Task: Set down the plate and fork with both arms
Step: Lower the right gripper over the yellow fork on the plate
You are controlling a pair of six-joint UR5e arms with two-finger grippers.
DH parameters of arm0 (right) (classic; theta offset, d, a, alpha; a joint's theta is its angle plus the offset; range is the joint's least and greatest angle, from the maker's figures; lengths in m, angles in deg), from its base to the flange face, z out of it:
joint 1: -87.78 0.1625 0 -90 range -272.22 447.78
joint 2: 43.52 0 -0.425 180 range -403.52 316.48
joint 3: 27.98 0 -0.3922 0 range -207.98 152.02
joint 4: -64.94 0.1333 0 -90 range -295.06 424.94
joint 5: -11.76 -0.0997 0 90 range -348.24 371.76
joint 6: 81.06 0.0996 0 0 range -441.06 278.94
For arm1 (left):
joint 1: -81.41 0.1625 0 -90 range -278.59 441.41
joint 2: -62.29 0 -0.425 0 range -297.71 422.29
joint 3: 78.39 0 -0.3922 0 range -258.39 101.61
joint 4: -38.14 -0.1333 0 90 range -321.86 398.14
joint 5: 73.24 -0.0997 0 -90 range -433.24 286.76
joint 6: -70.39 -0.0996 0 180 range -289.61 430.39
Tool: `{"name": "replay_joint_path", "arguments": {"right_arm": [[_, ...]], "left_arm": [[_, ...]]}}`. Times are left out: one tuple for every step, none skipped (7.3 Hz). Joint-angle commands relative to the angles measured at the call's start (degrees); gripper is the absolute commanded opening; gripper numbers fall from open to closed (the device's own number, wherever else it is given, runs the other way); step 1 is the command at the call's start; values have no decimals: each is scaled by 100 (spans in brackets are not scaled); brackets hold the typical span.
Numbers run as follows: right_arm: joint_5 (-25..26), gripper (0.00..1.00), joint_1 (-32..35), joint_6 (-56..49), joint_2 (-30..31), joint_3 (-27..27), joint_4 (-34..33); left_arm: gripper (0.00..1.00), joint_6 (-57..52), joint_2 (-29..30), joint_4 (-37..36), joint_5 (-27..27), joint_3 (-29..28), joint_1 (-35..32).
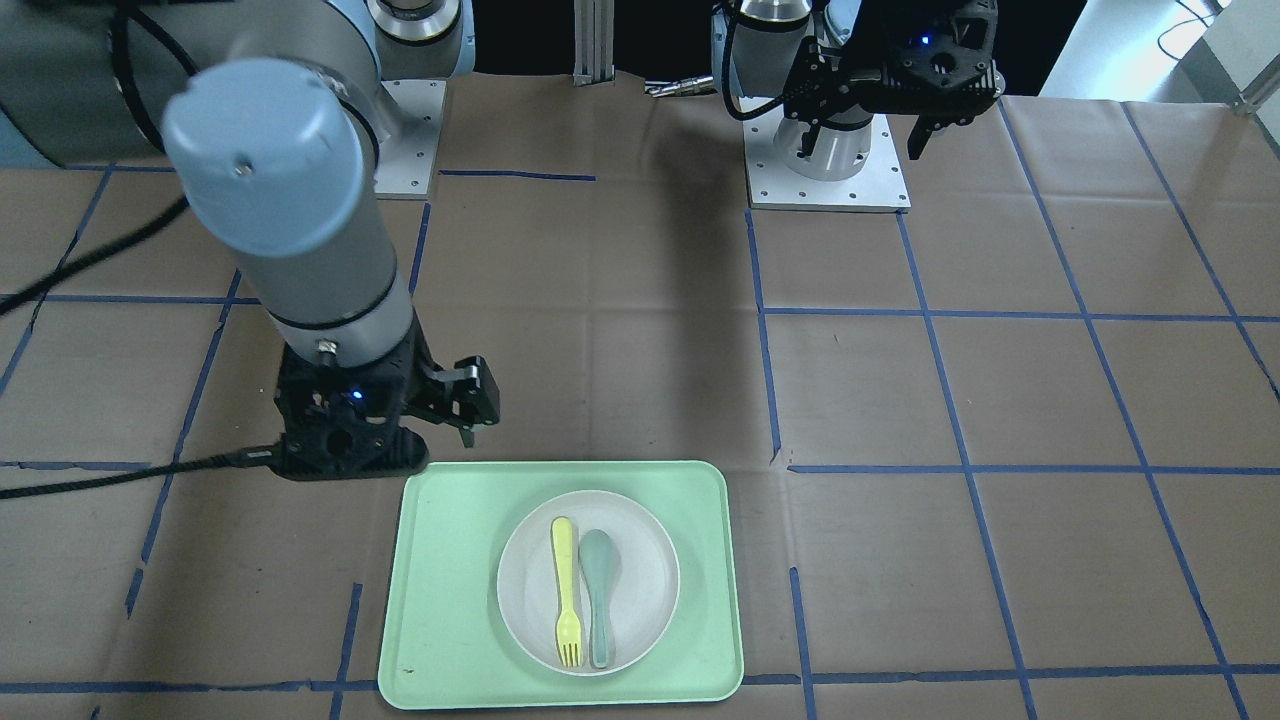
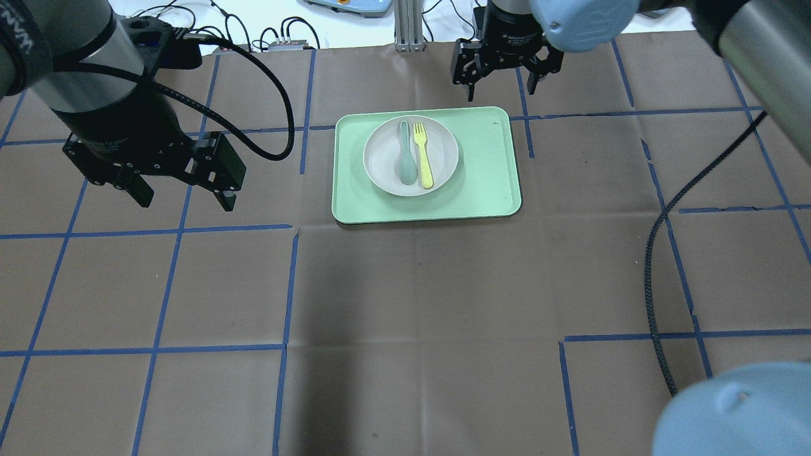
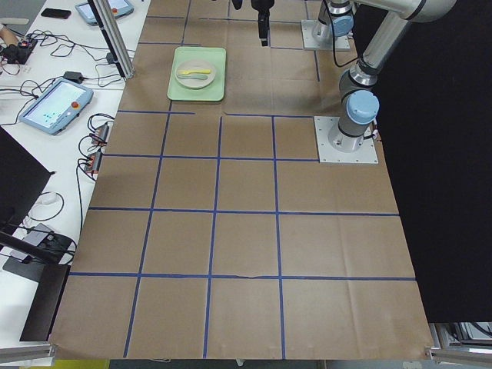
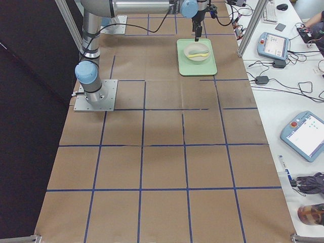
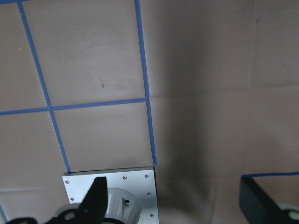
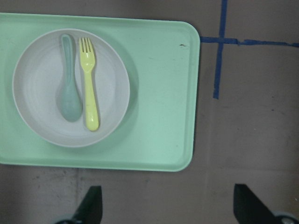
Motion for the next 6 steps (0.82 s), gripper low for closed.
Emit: {"name": "replay_joint_path", "arguments": {"right_arm": [[-6, 100, 369, 406, -790, -386, -504], [-6, 100, 414, 425, -1063, -386, -768], [-6, 100, 440, 425, -1152, -378, -806], [-6, 98, 449, 425, -1249, -351, -824], [-6, 94, 449, 425, -1354, -351, -824], [-6, 79, 458, 425, -1434, -342, -824]], "left_arm": [[100, 2, 271, -225, 231, -78, -73], [100, 36, 271, -235, 224, -79, -170], [100, 28, 280, -261, 233, -70, -231], [100, -85, 323, -252, 242, -44, -302], [100, -373, 332, -252, 242, -9, -398], [100, -342, 315, -252, 242, -52, -434]]}}
